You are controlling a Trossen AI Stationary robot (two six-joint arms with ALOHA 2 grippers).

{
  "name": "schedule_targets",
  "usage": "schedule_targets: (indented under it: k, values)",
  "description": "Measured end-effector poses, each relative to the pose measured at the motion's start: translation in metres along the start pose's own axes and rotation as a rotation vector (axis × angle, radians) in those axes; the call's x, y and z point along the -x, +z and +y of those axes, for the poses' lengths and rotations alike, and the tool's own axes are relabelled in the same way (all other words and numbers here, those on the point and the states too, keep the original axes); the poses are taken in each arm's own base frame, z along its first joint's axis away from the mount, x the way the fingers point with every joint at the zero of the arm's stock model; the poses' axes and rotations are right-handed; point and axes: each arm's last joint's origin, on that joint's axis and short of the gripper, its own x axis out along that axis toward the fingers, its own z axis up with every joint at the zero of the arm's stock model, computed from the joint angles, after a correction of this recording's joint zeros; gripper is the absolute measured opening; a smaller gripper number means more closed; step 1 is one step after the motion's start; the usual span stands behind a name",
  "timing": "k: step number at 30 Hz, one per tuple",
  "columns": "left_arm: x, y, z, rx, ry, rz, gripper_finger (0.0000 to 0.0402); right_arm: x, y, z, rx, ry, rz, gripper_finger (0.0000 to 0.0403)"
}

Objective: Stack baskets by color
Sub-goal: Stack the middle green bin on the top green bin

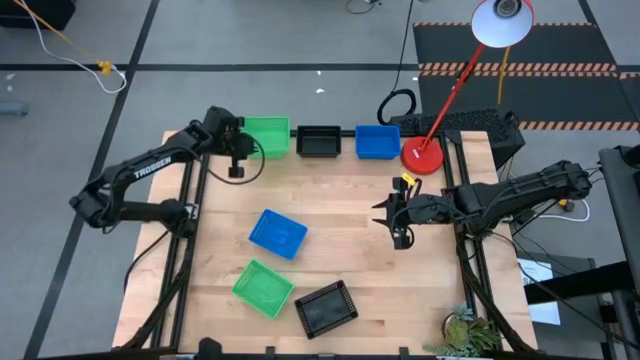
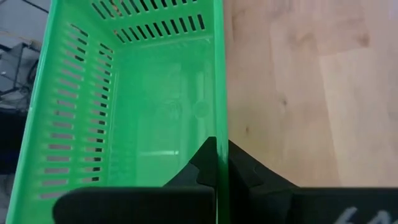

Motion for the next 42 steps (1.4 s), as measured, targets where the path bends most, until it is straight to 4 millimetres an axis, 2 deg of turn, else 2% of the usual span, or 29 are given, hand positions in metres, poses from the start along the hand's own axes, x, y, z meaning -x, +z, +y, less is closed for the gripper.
schedule_targets:
  k: [4, 9, 14, 20, 25, 29, 37, 42]
  values:
    - [-0.01, -0.013, 0.007, 0.029, -0.027, 0.016, 0.0015, 0.0, 0.0, 0.0, 0.0, 0.0, -0.001, 0.0141]
    - [-0.017, -0.022, 0.012, 0.054, -0.05, 0.015, 0.0005, 0.0, 0.0, 0.0, 0.0, 0.0, 0.001, 0.0141]
    - [-0.017, -0.021, 0.015, 0.064, -0.036, -0.012, 0.0017, 0.0, 0.0, 0.0, 0.0, 0.0, 0.001, 0.0141]
    - [-0.017, -0.022, 0.017, 0.075, -0.021, -0.01, 0.0006, 0.0, 0.0, 0.0, 0.003, 0.0, 0.001, 0.0141]
    - [-0.017, -0.022, 0.017, 0.117, -0.009, 0.003, 0.0022, 0.0, 0.0, 0.0, 0.003, 0.0, 0.001, 0.0141]
    - [-0.018, -0.022, 0.015, 0.185, -0.011, 0.029, 0.001, 0.0, 0.0, 0.0, 0.002, 0.0, -0.001, 0.0141]
    - [-0.02, -0.022, 0.017, 0.169, 0.003, 0.031, 0.0022, 0.0, 0.002, 0.0, -0.004, -0.002, -0.021, 0.0141]
    - [-0.021, -0.019, 0.016, 0.165, 0.022, 0.05, 0.0006, 0.0, 0.002, 0.0, -0.005, -0.001, -0.022, 0.0141]
